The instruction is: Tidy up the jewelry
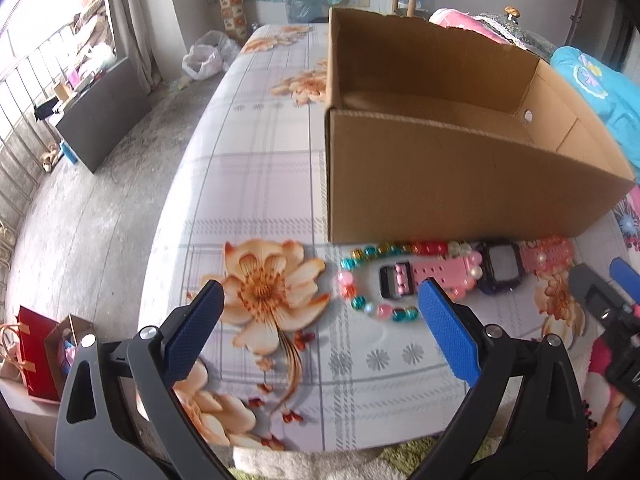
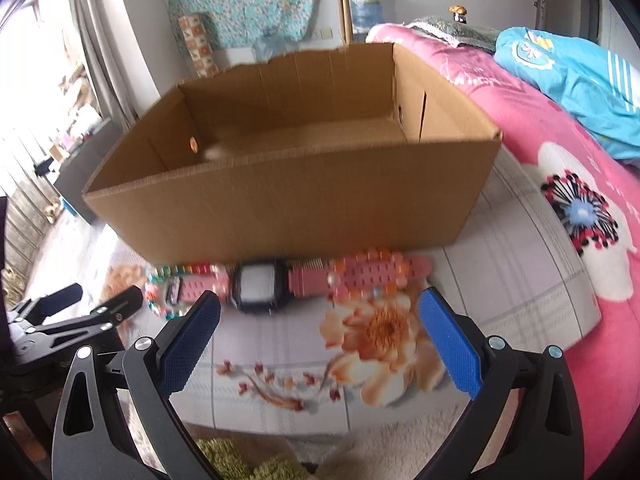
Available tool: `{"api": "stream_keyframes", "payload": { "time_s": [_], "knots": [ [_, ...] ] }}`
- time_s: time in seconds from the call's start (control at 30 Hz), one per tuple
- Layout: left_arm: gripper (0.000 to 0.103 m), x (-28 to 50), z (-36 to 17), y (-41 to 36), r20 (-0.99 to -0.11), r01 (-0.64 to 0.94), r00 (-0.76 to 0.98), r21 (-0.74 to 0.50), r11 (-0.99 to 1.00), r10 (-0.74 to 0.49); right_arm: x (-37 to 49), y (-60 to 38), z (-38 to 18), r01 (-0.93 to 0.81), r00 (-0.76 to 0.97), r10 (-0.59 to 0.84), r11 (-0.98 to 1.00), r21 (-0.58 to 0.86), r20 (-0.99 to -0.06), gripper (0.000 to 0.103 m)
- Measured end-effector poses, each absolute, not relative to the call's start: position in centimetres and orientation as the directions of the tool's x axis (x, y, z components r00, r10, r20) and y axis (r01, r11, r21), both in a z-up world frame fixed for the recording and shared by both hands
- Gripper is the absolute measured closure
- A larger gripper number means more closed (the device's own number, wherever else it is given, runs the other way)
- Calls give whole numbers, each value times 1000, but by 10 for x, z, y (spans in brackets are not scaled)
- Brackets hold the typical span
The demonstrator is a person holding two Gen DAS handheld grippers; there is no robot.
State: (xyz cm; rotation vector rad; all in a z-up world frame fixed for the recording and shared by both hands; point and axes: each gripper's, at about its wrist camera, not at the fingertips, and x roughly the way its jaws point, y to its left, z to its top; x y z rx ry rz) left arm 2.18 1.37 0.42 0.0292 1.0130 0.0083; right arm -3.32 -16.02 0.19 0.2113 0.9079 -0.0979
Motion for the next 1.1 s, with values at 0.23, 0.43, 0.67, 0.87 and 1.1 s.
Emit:
{"api": "stream_keyframes", "payload": {
  "time_s": [0.23, 0.43, 0.67, 0.87, 1.1],
  "knots": [
    [9, 54, 1, 12, -826, 50, 563, 74, 996, 33, -3, -183, -3, 188, 602, 82, 952, 240, -795, 36],
    [9, 72, 0, 14, -817, 78, 576, 68, 995, 11, 15, -189, -1, 179, 612, 107, 947, 269, -783, 46],
    [9, 94, -5, 35, -803, 125, 571, -125, 984, -174, 36, -197, 6, 186, 670, 79, 945, 270, -738, 48],
    [9, 69, 3, 61, -717, 176, 612, -289, 941, -334, 20, -181, 8, 119, 671, 149, 945, 304, -726, 49],
    [9, 30, 2, 72, -710, 207, 607, -291, 934, -356, -3, -135, -13, -11, 587, 281, 940, 340, -759, 58]
  ]
}}
